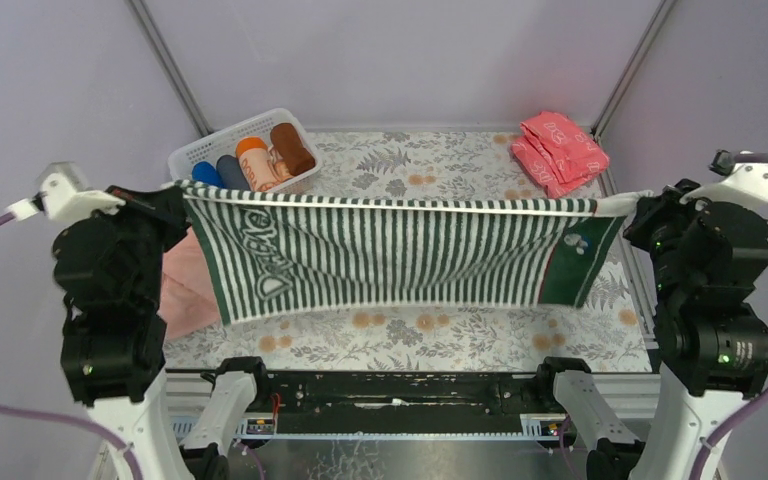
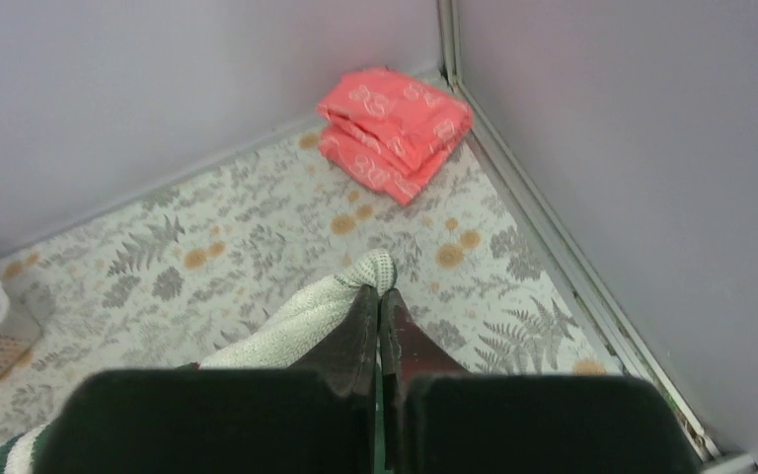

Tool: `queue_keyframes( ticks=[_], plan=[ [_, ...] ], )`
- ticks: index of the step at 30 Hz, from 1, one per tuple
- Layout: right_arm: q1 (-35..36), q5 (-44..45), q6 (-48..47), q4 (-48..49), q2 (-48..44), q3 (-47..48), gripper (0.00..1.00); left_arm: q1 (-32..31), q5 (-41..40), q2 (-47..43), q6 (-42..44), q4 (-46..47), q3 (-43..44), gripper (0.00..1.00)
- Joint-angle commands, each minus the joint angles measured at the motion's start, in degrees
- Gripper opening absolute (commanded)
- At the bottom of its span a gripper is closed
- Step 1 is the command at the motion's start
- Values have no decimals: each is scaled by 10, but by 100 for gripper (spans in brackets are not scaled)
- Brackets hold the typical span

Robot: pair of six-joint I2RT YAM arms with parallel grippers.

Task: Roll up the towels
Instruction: Flatten out the towel at the center of the board, then fold the towel at the center of the board.

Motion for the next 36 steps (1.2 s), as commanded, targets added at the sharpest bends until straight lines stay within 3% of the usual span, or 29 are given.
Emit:
queue_keyframes(
  ticks=[1,8,13,17,24,32,36],
  plan=[
    [-4,12,8,21,29,-82,0,5,44,49,12,-7,-80,0],
    [-4,-3,58,193,105,-299,0,5,110,146,-11,127,-310,0],
    [-6,1,69,330,236,-365,0,-2,140,298,-56,250,-372,0],
    [-12,-3,45,388,361,-323,0,-4,134,424,-75,310,-338,0],
    [-28,-39,27,420,528,-200,0,-6,132,582,-89,320,-190,0],
    [-45,-75,10,402,639,-62,0,-5,119,660,-82,296,-66,0],
    [-52,-102,13,383,651,-47,0,-6,120,669,-83,284,-72,0]
  ],
)
